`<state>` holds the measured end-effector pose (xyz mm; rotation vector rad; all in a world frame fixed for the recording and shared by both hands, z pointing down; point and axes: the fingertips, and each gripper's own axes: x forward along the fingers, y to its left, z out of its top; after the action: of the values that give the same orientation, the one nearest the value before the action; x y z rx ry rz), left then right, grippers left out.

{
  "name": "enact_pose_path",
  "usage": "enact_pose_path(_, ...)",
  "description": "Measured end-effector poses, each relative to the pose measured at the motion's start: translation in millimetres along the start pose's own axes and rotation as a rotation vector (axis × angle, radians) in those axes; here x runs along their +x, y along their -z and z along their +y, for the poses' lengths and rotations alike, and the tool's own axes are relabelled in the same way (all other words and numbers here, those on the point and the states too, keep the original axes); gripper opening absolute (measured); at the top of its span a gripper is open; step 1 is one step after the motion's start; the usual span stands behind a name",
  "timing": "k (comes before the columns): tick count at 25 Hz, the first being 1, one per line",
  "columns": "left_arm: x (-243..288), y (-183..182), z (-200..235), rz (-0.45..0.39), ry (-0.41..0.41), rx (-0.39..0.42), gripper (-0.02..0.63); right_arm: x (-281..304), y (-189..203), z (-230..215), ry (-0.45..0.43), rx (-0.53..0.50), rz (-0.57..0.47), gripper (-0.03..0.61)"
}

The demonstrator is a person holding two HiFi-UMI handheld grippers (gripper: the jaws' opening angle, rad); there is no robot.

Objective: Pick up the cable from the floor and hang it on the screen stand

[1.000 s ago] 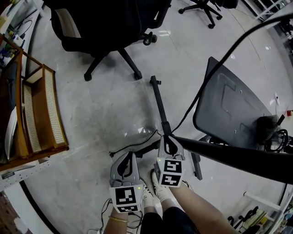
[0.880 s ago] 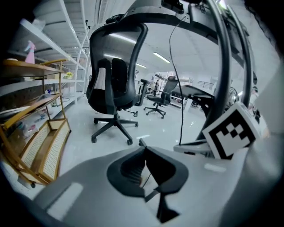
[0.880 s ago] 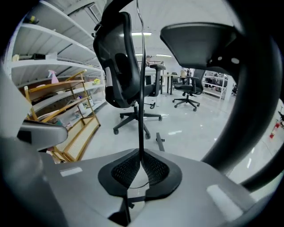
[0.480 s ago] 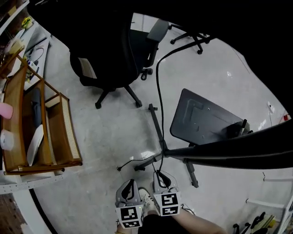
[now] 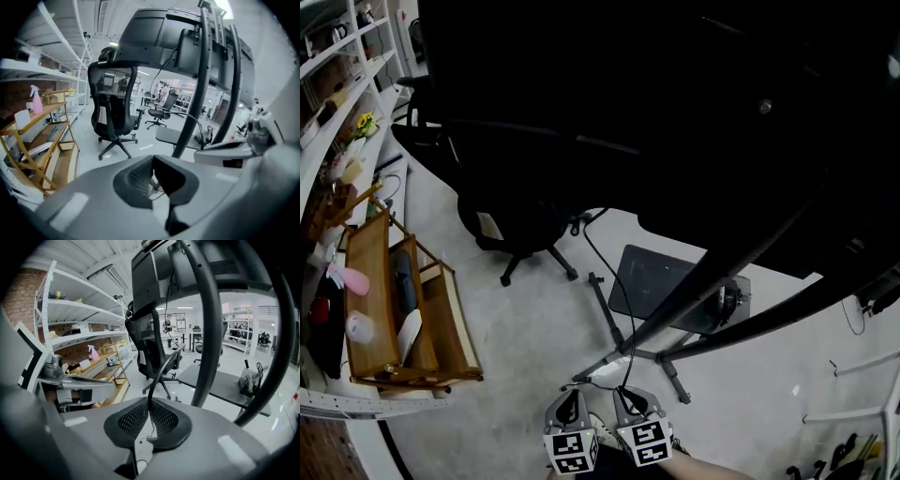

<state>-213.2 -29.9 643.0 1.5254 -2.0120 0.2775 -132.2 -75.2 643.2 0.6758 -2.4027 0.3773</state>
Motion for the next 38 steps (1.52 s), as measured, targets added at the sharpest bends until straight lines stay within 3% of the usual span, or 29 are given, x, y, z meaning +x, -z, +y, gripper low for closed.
enact_pose_path(5, -17.6, -37.6, -50.4, 0.003, 0.067, 0.032, 0.008, -55.8, -22.0, -12.9, 0.034, 0.001, 0.0, 0.014)
enact_pose_path(10, -21.5, -77.9, -115.8, -0.013, 0.144, 0.087, 0.008, -106.0, -50.9, -56.4, 0.086, 0.003, -0.044, 0.015)
enact_pose_path(17, -31.5, -140.1, -206.9, -0.066, 0.29, 0.196, 0.008, -189.1, -93.0, -140.4, 0.264, 0.031, -0.136, 0.017)
enact_pose_path(27, -73.3, -288.3, -318.2, -0.168, 0.469, 0.284, 0.008, -325.2, -230.0, -201.5, 0.365, -0.002, -0.427, 0.017)
enact_pose_path(38, -153.8, -430.9, -400.6, -0.345, 0.651, 0.373, 0.008, -477.5, -374.9, -224.5, 0.504, -0.155, -0.683, 0.012)
